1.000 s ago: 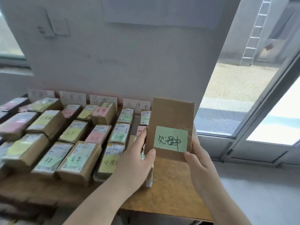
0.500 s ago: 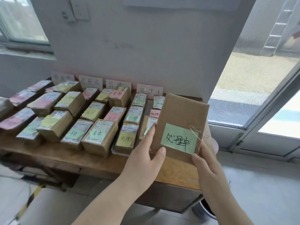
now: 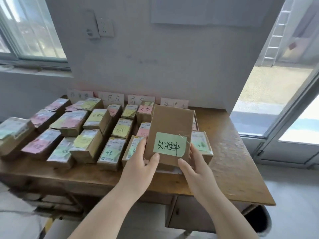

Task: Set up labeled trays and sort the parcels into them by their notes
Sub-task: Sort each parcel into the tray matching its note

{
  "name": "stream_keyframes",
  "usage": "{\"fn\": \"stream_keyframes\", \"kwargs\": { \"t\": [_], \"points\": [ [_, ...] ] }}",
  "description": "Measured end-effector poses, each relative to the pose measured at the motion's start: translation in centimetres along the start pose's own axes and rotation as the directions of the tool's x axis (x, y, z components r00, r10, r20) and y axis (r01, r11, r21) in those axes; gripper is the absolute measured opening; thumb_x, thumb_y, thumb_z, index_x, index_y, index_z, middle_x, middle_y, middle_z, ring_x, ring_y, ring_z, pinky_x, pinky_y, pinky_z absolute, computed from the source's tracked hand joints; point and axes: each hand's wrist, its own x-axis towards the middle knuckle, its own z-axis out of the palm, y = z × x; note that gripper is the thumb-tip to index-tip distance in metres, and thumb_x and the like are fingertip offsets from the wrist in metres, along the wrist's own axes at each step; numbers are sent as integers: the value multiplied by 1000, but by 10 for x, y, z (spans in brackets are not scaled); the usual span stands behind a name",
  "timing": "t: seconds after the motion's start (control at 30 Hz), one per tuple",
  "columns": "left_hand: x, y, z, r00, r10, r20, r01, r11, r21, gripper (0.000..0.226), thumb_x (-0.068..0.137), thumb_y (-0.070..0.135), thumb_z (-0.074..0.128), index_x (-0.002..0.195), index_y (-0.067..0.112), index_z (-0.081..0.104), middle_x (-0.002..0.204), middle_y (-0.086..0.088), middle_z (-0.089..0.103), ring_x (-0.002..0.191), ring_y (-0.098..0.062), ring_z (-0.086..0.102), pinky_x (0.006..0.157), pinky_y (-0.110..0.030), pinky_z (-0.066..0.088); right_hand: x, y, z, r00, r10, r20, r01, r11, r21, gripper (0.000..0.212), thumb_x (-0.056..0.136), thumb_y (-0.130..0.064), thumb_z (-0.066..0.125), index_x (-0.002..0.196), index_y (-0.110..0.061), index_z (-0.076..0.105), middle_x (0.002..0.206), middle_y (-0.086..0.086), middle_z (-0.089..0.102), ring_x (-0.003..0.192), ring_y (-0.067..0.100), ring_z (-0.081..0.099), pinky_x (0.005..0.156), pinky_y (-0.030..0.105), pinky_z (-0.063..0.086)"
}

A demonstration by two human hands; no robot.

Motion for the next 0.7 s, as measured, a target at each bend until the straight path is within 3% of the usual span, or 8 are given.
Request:
{"fn": "stream_keyframes", "kwargs": {
  "t": [0.07,0.17,0.27,0.37,0.47,0.6,0.7],
  "points": [
    [4,-15,-15,1000,-18,16,17,999,34,62,98,36,48,151,31,15,143,16,41,96,22,42,88,-3,30,2,-3,22,1000,22,-8,-22,999,-41,64,96,-29,51,150,-38,18,123,-30,53,111,-10,50,79,2,38],
    [12,-36,-33,999,-27,37,26,999,46,64,98,36,47,151,31,13,148,13,36,118,8,34,99,-12,28,5,-7,48,999,35,-32,-38,995,-93,57,97,-30,49,143,-46,20,120,-31,49,98,-25,45,70,-5,37],
    [21,-51,-41,998,-28,50,25,998,59,63,98,34,49,151,30,15,150,13,34,134,-2,30,108,-21,27,10,-9,62,997,46,-66,-57,984,-171,55,97,-34,47,146,-41,22,136,-18,38,107,-13,43,74,-3,36],
    [32,-63,-40,996,-43,79,37,996,81,61,97,34,51,150,31,19,147,13,36,128,2,32,104,-18,29,19,-6,68,991,90,-102,-112,964,-240,58,98,-34,47,149,-32,21,141,-13,35,117,0,44,85,5,36],
    [47,-76,-31,991,-74,110,63,993,100,60,95,39,52,148,33,25,144,11,41,126,-1,39,102,-20,37,30,2,69,979,133,-155,-171,948,-267,60,97,-30,50,150,-30,21,132,-16,46,112,1,48,85,7,37],
    [69,-82,-13,981,-130,142,112,986,124,61,95,40,50,149,32,22,147,11,39,131,-6,38,104,-25,36,48,18,66,963,213,-165,-246,943,-224,53,97,-26,52,144,-31,29,126,-16,55,109,2,53,81,8,39],
    [88,-86,2,976,-145,164,118,980,163,60,96,40,49,149,31,23,147,11,38,133,-5,35,106,-24,33,65,25,62,957,247,-153,-278,933,-228,57,98,-25,48,149,-27,22,142,-11,45,129,6,42,100,16,36]
  ]
}}
